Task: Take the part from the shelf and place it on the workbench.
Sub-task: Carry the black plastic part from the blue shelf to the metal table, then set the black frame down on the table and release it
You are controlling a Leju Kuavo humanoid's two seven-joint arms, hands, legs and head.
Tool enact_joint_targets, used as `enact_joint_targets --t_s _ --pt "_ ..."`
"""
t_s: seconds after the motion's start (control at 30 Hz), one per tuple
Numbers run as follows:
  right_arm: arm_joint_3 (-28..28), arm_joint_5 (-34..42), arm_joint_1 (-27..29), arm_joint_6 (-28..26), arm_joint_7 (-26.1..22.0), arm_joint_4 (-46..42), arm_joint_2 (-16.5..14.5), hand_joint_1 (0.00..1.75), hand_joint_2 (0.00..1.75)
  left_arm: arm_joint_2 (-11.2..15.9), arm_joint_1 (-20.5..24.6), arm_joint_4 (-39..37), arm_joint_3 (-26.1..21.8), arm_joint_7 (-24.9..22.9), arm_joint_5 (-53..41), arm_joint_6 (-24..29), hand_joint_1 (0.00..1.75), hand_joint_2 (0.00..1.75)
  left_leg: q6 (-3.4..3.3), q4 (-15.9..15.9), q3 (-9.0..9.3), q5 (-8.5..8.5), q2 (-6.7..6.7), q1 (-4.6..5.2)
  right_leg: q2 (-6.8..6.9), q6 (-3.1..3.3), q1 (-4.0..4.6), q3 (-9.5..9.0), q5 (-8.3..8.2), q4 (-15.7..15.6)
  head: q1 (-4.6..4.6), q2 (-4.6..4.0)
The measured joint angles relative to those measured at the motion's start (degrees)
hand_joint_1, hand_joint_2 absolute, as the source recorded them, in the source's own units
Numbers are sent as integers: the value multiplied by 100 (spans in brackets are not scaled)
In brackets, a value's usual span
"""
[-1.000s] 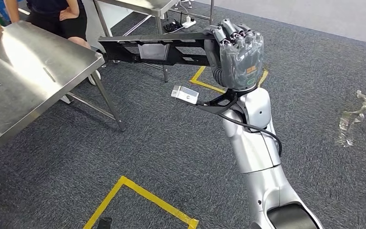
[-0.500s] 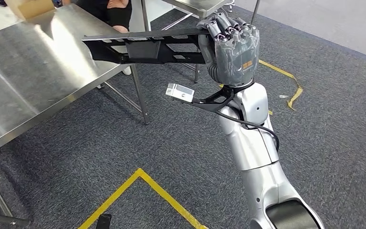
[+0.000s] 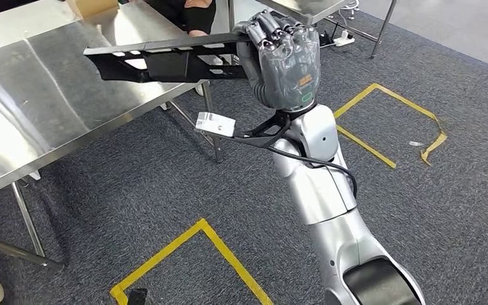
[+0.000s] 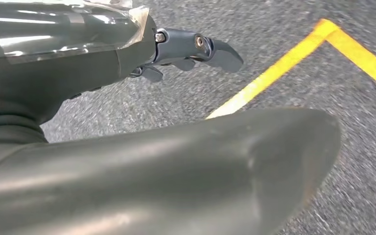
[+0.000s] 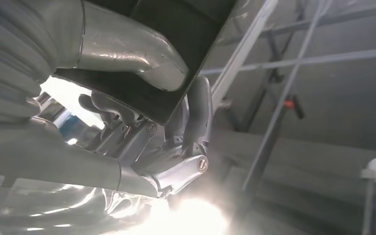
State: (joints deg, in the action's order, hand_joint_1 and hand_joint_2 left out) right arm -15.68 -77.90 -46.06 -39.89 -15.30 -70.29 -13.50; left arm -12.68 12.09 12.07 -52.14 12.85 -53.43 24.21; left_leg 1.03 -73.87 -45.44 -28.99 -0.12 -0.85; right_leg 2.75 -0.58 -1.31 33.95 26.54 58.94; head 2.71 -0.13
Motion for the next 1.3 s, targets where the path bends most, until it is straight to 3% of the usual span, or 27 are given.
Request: enact_joint_targets --t_s 0.03,0.1,0.17,0.23,0.27,0.33,0.4,0.47,0.5,0.57,0.63,0.7,0.77,0.83,0.9,0.97,1.0,1.03,1.07,1.13,1.2,1.27,1.3 --pt "-26 21 -5 0 0 14 -17 175 175 5 -2 0 -3 0 2 3 0 0 -5 259 127 163 38 -2 69 2 1 -21 18 0 0 0" --pt "-80 74 -33 0 0 30 -62 175 175 17 1 0 -9 -1 7 16 0 0 -31 1023 543 482 261 24 184 -27 32 -68 65 4 3 0" --pt "-138 126 -80 0 1 46 -113 175 175 22 9 0 -11 -3 21 36 0 0 -87 1430 774 574 407 70 287 -77 89 -102 103 0 -12 0" --pt "-187 164 -110 0 3 74 -169 175 175 25 5 0 -12 -7 43 60 0 0 -159 1467 784 559 299 91 409 -123 120 -140 128 -25 -28 0" --pt "-212 172 -116 0 4 89 -195 175 175 26 -4 0 -13 -9 52 70 0 0 -192 1484 793 568 228 80 391 -147 117 -145 152 -14 -31 0" --pt "-254 177 -132 0 4 110 -229 175 175 28 -6 0 -16 -14 62 85 0 0 -269 1520 817 593 95 46 133 -162 97 -26 305 253 -43 0" --pt "-272 186 -137 0 4 133 -225 175 175 26 5 0 -16 -15 62 87 0 0 -322 1529 823 602 -48 30 -171 -128 72 345 594 990 -74 0" --pt "-276 192 -127 0 4 166 -213 175 175 25 -2 0 -17 -17 63 86 0 0 -336 1528 823 602 -220 29 -247 -141 67 712 766 1647 -95 0" --pt "-278 192 -122 0 4 181 -210 175 175 25 -9 0 -19 -18 64 86 0 0 -336 1526 826 602 -306 28 -257 -178 64 767 724 1682 -96 0" --pt "-281 193 -122 0 4 200 -211 175 175 26 -15 0 -20 -20 66 86 0 0 -326 1519 836 601 -481 20 -323 -279 43 533 391 1055 -99 0" --pt "-289 207 -131 0 2 209 -219 175 175 25 -15 0 -21 -20 68 86 0 0 -287 1504 830 596 -629 20 -503 -314 15 193 68 281 -104 0" --pt "-308 222 -139 0 -1 226 -239 175 175 28 -24 0 -22 -20 69 87 0 0 -224 1509 804 604 -722 25 -581 -250 29 67 -28 25 -105 0" --pt "-349 215 -147 0 0 251 -286 175 175 40 -46 0 -23 -20 69 90 0 0 -164 1525 780 611 -757 15 -493 -163 30 52 -54 10 -103 0" --pt "-402 193 -157 0 2 277 -344 175 175 49 -59 0 -24 -15 68 95 0 0 -109 1352 683 495 -507 32 -395 -77 -7 33 -67 -12 -80 0" --pt "-426 180 -169 0 12 298 -371 175 175 53 -54 0 -23 -8 60 97 0 0 -64 722 379 172 -152 41 -263 -9 -7 8 -51 -20 -47 0" --pt "-433 181 -173 0 27 321 -373 175 175 54 -54 0 -22 -6 47 95 0 0 -29 -13 18 -99 -34 15 -105 23 8 -7 -29 -19 -34 0" --pt "-444 184 -171 0 33 333 -373 175 175 54 -57 0 -22 -6 40 93 0 0 -18 -152 -58 -102 -17 3 -27 29 10 -12 -21 -18 -32 0" --pt "-456 186 -169 0 34 342 -376 175 175 56 -59 0 -22 -7 34 92 0 0 -11 -43 -7 3 8 -9 46 29 10 -21 -11 -17 -31 0" --pt "-468 189 -170 0 36 348 -382 175 175 61 -60 0 -22 -7 28 91 0 0 -12 285 164 182 67 -19 115 22 9 -35 2 -17 -31 0" --pt "-482 198 -182 0 38 350 -395 175 175 67 -53 0 -22 -7 19 89 0 0 -33 1089 606 473 324 -4 235 -22 47 -71 43 -10 -29 0" --pt "-498 210 -201 0 42 355 -401 175 175 63 -41 0 -21 -5 16 88 0 0 -85 1449 811 533 446 41 347 -79 106 -97 80 -11 -50 0" --pt "-518 219 -214 0 44 360 -406 175 175 63 -42 0 -21 -4 16 88 0 0 -157 1468 814 532 300 64 473 -127 131 -124 105 -27 -71 0" --pt "-527 222 -220 0 44 361 -410 175 175 63 -48 0 -22 -5 16 89 0 0 -191 1483 818 541 221 59 431 -153 122 -122 135 -3 -74 0"
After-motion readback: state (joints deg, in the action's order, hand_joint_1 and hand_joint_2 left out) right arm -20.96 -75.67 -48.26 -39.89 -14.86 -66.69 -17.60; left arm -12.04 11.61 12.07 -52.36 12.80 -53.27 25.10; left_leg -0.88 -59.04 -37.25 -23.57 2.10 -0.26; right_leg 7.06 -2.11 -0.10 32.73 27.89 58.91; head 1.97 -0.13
